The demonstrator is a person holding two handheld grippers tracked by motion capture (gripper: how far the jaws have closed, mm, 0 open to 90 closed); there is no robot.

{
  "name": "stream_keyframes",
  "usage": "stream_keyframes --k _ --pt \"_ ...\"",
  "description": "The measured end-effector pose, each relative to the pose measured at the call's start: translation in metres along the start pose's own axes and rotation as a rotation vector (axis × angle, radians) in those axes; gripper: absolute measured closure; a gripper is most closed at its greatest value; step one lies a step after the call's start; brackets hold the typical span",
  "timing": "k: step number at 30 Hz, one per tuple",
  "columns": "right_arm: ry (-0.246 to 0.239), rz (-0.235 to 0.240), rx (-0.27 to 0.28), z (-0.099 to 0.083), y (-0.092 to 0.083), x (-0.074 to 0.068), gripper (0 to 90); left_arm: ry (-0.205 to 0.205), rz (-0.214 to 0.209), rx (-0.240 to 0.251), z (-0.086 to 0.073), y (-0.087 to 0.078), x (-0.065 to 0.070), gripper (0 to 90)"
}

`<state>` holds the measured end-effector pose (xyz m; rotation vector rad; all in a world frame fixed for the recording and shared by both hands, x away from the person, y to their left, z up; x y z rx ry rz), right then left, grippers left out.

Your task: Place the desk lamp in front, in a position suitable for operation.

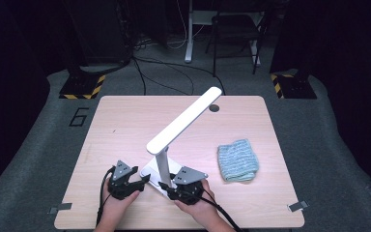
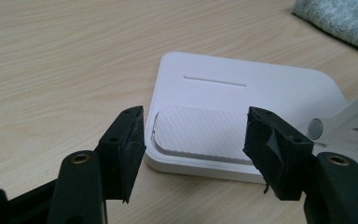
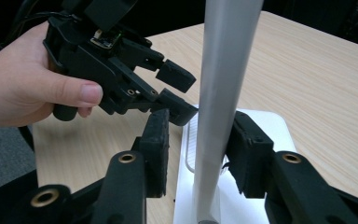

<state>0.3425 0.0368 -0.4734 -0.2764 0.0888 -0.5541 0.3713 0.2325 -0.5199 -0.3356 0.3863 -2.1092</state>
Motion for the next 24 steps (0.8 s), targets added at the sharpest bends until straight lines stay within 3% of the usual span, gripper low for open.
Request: stream_keyframes --k 5,8,12,24 --pt "0.009 0.016 0.024 0.002 -0.007 0.0 56.1 0.005 -0.008 0.017 0.007 -0.008 0.002 37.9" --pt "0.005 0.006 0.036 0.004 -0.017 0.004 54.5 0.001 -0.006 0.05 0.015 -0.014 0.005 37.9" --pt "0.013 -0.004 0.049 0.003 -0.025 0.007 54.1 -0.006 -0.014 0.057 0.02 -0.02 0.006 37.9" --pt "0.076 -0.086 0.06 -0.015 -0.046 0.036 52.6 -0.018 -0.048 0.085 0.035 -0.032 0.015 37.7"
Point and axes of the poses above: each handheld gripper's, and its own axes: y roughly forward along the jaws, z roughly out of its top, x roughly to its right, the point moved 4 cm from there along y, roughly forward along the jaws, and after that the axes turned 9 degrees about x, right-handed, at the moved point
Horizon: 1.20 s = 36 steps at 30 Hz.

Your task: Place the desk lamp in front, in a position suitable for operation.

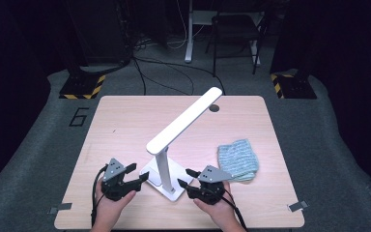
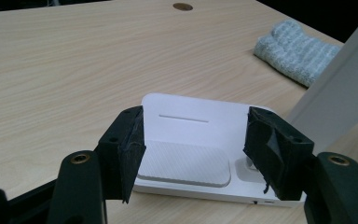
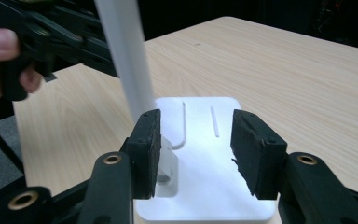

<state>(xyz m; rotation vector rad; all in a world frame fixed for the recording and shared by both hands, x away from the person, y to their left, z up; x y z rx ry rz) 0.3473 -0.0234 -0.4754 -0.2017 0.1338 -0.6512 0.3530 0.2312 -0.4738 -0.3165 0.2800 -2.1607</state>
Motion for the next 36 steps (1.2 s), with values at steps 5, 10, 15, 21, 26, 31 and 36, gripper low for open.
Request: stream_keyframes --k 5,10,15,21,26,31,36 --pt "0.016 -0.03 -0.016 -0.009 -0.003 0.007 52.6 0.012 -0.041 0.005 0.009 -0.009 0.006 37.9" --pt "0.031 -0.07 -0.021 -0.017 -0.007 0.018 51.9 0.033 -0.099 0.009 0.016 -0.016 0.019 38.1" --pt "0.052 -0.088 -0.029 -0.023 -0.008 0.022 50.8 0.054 -0.115 0.006 0.018 -0.017 0.029 37.6" --pt "0.057 -0.097 -0.036 -0.025 -0.008 0.025 50.0 0.058 -0.145 0.012 0.02 -0.016 0.04 36.8" --pt "0.061 -0.101 -0.04 -0.026 -0.007 0.026 49.4 0.08 -0.156 0.002 0.016 -0.009 0.049 35.8" --pt "0.061 -0.106 -0.042 -0.027 -0.008 0.026 49.1 0.082 -0.168 0.004 0.015 0.002 0.058 35.0" --pt "0.066 -0.105 -0.04 -0.028 -0.009 0.026 48.7 0.078 -0.175 0.002 0.015 0.011 0.064 35.0"
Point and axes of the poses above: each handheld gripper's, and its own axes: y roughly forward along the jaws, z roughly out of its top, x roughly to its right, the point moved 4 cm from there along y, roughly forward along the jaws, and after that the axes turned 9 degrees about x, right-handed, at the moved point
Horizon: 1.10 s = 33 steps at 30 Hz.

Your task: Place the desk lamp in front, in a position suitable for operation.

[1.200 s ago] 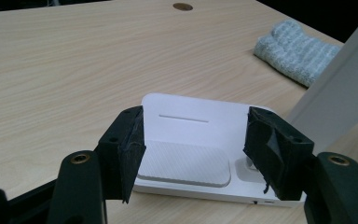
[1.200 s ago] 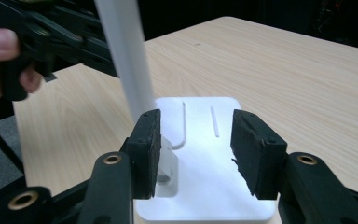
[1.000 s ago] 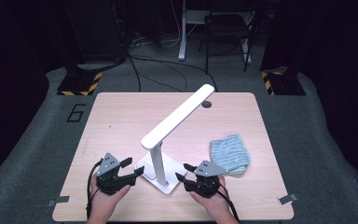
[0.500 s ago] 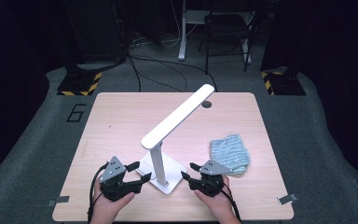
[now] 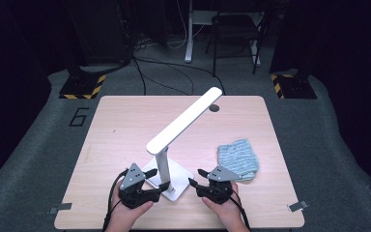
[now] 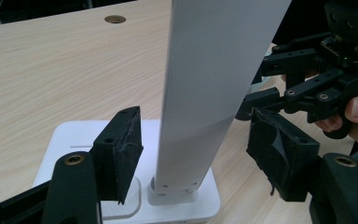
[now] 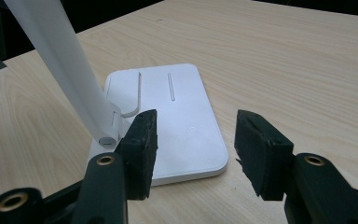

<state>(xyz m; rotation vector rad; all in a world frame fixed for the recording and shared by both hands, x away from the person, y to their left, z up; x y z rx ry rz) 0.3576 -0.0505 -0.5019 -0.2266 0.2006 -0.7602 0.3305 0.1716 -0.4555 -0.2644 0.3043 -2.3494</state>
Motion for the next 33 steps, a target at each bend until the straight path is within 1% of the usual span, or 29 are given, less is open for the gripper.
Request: stream_keyframes --k 1,2,3,4,5,7,9,10,11,12,14,15,17,18,19,21,22,25,26,30,31,32,33 --pt "0.0 0.0 0.0 0.0 0.0 0.0 48.7 -0.006 -0.005 0.0 0.0 0.001 0.0 35.0" --pt "0.001 0.0 0.0 0.0 0.0 0.0 48.6 -0.002 -0.005 -0.006 0.001 0.003 0.0 35.0" --pt "0.003 -0.004 -0.004 0.0 -0.001 0.0 48.6 -0.003 0.004 0.004 0.001 0.005 0.0 35.1" --pt "0.002 -0.002 -0.001 -0.001 -0.001 0.0 48.6 0.003 0.01 0.0 0.002 0.009 0.001 35.4" --pt "0.002 -0.002 -0.001 -0.001 -0.001 0.0 48.6 0.003 0.01 0.0 0.002 0.009 0.001 35.6" --pt "0.002 -0.007 0.002 0.0 -0.002 0.001 48.6 0.002 0.006 0.004 0.003 0.012 0.003 36.8" --pt "0.003 -0.01 -0.002 -0.001 -0.003 0.001 48.4 0.015 -0.005 -0.002 0.004 0.013 0.004 38.0" --pt "0.006 -0.015 0.005 -0.001 -0.003 0.001 48.4 0.008 0.0 0.011 0.004 0.015 0.005 39.0" --pt "-0.001 -0.005 -0.001 -0.001 -0.004 0.002 48.4 0.015 0.004 0.014 0.005 0.015 0.006 39.5" --pt "0.013 -0.014 0.003 -0.001 -0.004 0.003 48.4 0.025 0.02 0.013 0.005 0.015 0.006 40.0" --pt "0.012 -0.013 0.002 -0.001 -0.004 0.003 48.4 0.027 0.014 0.006 0.005 0.015 0.005 41.1" --pt "0.01 -0.014 -0.002 -0.002 -0.004 0.003 48.4 0.023 0.022 0.013 0.005 0.015 0.005 41.9" --pt "0.013 -0.016 0.001 -0.002 -0.004 0.003 48.3 0.024 0.023 0.009 0.005 0.016 0.004 43.5" --pt "0.013 -0.016 0.001 -0.002 -0.004 0.003 48.3 0.03 0.018 0.005 0.005 0.016 0.004 47.6" --pt "0.013 -0.016 0.001 -0.002 -0.004 0.003 48.3 0.03 0.018 0.005 0.005 0.016 0.004 48.2" --pt "0.014 -0.016 0.001 -0.002 -0.004 0.003 48.3 0.032 0.019 0.006 0.005 0.017 0.003 48.3" --pt "0.014 -0.017 0.001 -0.002 -0.004 0.004 48.2 0.036 0.013 -0.004 0.005 0.016 0.003 49.4" --pt "0.01 -0.012 -0.003 -0.003 -0.004 0.004 48.2 0.04 0.009 -0.002 0.005 0.016 0.003 50.6" --pt "0.017 -0.02 -0.008 -0.003 -0.003 0.004 48.1 0.045 0.011 0.008 0.005 0.016 0.003 50.8" --pt "0.02 -0.019 -0.002 -0.003 -0.003 0.004 48.0 0.056 0.009 0.008 0.004 0.016 0.003 51.3" --pt "0.021 -0.019 -0.003 -0.003 -0.003 0.003 48.0 0.057 0.005 0.01 0.004 0.015 0.003 51.4" --pt "0.021 -0.019 -0.003 -0.003 -0.003 0.003 47.9 0.061 -0.008 0.0 0.004 0.014 0.002 51.4" --pt "0.018 -0.018 -0.001 -0.003 -0.003 0.004 47.9 0.061 -0.015 0.001 0.004 0.014 0.002 51.4"
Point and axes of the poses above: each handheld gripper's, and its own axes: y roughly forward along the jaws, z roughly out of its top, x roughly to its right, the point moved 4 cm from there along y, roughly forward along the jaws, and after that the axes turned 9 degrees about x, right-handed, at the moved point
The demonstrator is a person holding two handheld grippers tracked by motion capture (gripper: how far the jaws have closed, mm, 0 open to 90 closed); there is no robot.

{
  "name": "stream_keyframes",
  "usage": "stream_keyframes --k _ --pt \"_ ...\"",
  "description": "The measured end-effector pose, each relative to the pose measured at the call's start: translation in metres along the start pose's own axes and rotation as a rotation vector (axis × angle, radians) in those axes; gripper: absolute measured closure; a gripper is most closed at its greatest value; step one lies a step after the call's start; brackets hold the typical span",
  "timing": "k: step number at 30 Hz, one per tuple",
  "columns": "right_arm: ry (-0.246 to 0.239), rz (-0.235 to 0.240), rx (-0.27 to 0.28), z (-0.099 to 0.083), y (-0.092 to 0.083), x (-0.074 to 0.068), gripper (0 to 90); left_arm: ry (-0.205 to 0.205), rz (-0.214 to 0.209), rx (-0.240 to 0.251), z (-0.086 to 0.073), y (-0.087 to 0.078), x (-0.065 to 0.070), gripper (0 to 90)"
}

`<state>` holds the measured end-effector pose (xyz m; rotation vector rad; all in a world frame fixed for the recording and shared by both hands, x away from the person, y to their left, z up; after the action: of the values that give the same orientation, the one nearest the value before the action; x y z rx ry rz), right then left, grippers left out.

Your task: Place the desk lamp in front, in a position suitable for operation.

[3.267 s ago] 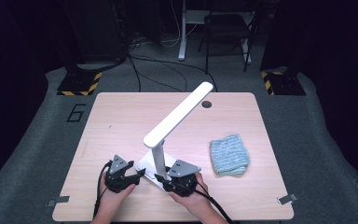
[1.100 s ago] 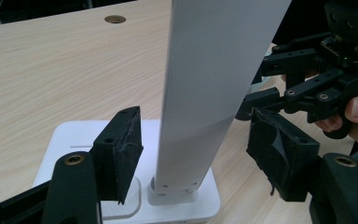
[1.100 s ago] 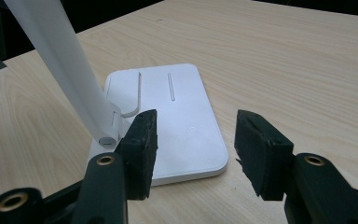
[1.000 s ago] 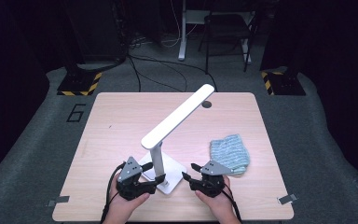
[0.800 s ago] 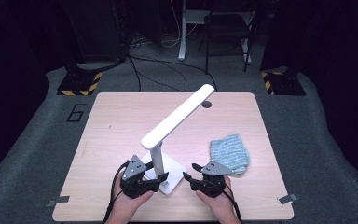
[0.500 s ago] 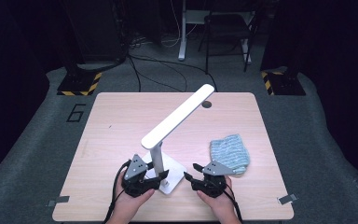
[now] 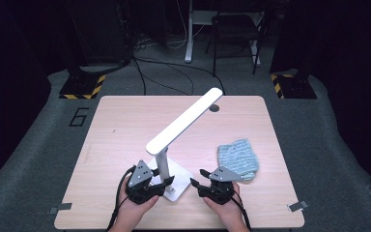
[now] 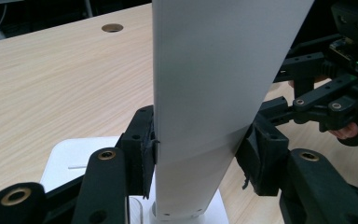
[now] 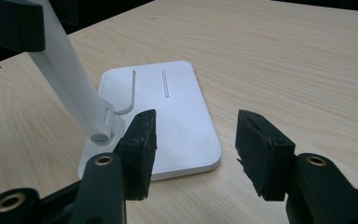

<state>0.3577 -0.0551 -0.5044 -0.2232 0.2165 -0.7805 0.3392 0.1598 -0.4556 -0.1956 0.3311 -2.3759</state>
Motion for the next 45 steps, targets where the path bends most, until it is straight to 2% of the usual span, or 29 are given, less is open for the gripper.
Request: stream_keyframes --k 6,13,15,19,22,23,25,28,31,33,35,37,39,43,45 --pt "-0.003 0.007 -0.001 0.0 -0.001 0.0 47.6 -0.002 -0.02 0.009 -0.003 -0.007 -0.004 51.0" --pt "0.003 0.003 0.002 0.0 0.0 -0.001 47.3 -0.011 0.009 0.012 -0.006 -0.021 -0.012 50.6" --pt "-0.013 0.017 -0.004 0.0 0.001 -0.001 47.0 -0.01 0.022 0.012 -0.007 -0.026 -0.016 50.2" --pt "-0.006 0.013 -0.009 -0.001 0.003 -0.003 46.9 -0.014 0.028 0.003 -0.006 -0.028 -0.016 49.0" --pt "-0.013 0.022 -0.015 -0.001 0.003 -0.004 46.8 -0.033 0.045 0.033 -0.002 -0.027 -0.014 47.2" --pt "-0.005 0.017 -0.013 -0.002 0.005 -0.005 46.8 -0.033 0.044 0.027 0.0 -0.028 -0.014 46.7" --pt "-0.012 0.023 -0.019 -0.002 0.005 -0.006 46.7 -0.051 0.068 0.051 0.003 -0.026 -0.013 46.9" --pt "-0.005 0.016 -0.014 -0.003 0.006 -0.006 46.7 -0.06 0.072 0.051 0.004 -0.025 -0.012 47.3" --pt "-0.011 0.019 -0.021 -0.003 0.007 -0.007 46.5 -0.039 0.089 0.045 0.004 -0.024 -0.01 50.2" --pt "-0.009 0.018 -0.024 -0.004 0.007 -0.008 46.4 -0.03 0.081 0.034 0.004 -0.025 -0.01 50.8" --pt "-0.01 0.02 -0.027 -0.004 0.007 -0.008 46.4 -0.026 0.082 0.044 0.004 -0.024 -0.01 51.1" --pt "-0.015 0.028 -0.032 -0.004 0.007 -0.008 46.4 -0.012 0.066 0.037 0.005 -0.023 -0.01 51.3" --pt "-0.019 0.026 -0.033 -0.005 0.008 -0.008 46.4 -0.008 0.065 0.04 0.005 -0.022 -0.01 51.4" --pt "-0.022 0.023 -0.034 -0.005 0.009 -0.008 46.2 0.0 0.026 0.037 0.005 -0.02 -0.011 51.5" --pt "-0.02 0.025 -0.045 -0.007 0.01 -0.008 46.1 -0.002 0.026 0.051 0.005 -0.019 -0.01 51.4"
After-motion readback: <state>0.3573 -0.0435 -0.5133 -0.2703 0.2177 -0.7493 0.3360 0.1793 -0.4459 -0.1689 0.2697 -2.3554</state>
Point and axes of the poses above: each handheld gripper's, and its own axes: y roughly forward along the jaws, z roughly out of its top, x roughly to its right, the point moved 4 cm from there along y, roughly forward along the jaws, and after that the axes turned 9 degrees about x, right-handed, at the moved point
